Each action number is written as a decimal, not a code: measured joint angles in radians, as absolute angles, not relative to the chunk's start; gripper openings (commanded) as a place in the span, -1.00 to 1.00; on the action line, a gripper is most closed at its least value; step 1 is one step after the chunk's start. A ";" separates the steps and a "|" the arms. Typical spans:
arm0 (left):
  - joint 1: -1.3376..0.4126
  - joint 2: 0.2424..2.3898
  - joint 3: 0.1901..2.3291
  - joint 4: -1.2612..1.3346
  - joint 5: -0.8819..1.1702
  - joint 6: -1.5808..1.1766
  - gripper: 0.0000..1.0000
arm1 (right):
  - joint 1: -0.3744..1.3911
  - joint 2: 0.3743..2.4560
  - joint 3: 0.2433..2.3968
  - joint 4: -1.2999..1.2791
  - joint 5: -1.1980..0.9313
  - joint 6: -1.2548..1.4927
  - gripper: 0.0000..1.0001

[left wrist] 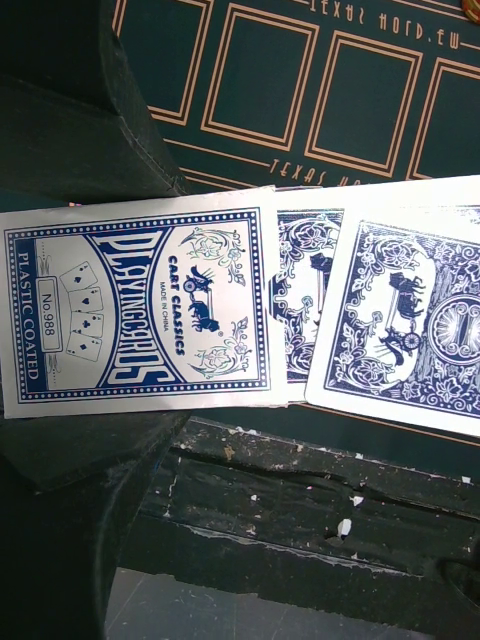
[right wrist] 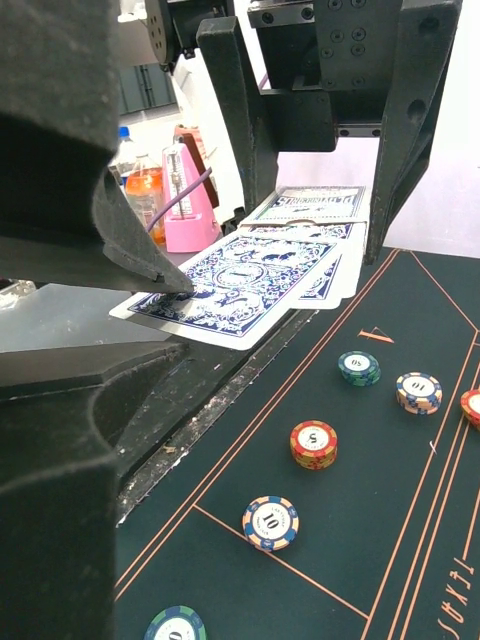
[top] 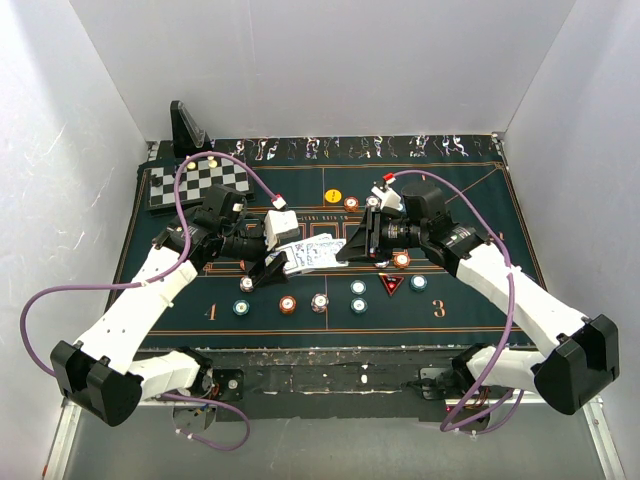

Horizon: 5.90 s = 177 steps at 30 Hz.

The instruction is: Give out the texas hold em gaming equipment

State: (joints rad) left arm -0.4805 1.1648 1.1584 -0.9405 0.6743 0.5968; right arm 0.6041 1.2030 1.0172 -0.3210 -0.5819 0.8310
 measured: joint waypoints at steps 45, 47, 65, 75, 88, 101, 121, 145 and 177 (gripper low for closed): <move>-0.467 1.121 1.158 -0.965 0.694 0.587 -0.80 | 0.279 1.283 1.238 -0.207 -0.839 0.933 -0.97; -0.467 1.107 1.158 -0.976 0.698 0.587 -0.80 | 0.279 1.354 1.267 -0.204 -0.836 0.917 -0.97; -0.467 1.024 1.174 -1.056 0.730 0.567 -0.79 | 0.599 2.146 1.618 -0.044 -0.809 0.953 -0.97; -0.467 0.998 1.174 -1.067 0.730 0.545 -0.78 | 0.702 2.325 1.732 0.047 -0.720 1.045 -0.97; -0.467 0.974 1.174 -1.069 0.730 0.535 -0.79 | 0.728 2.506 1.880 0.093 -0.541 1.129 -0.88; -0.467 0.957 1.166 -1.069 0.732 0.531 -0.78 | 0.755 2.350 1.705 0.058 -0.455 1.084 0.64; -0.467 0.966 1.151 -1.069 0.738 0.542 -0.78 | 0.516 1.813 1.488 -0.160 -0.499 0.920 0.80; -0.466 1.010 1.134 -1.061 0.741 0.576 -0.78 | 0.619 1.318 1.102 -0.187 -0.691 0.873 0.85; -0.466 1.019 1.134 -1.039 0.721 0.572 -0.79 | 0.691 1.316 1.101 -0.241 -0.646 0.860 -0.14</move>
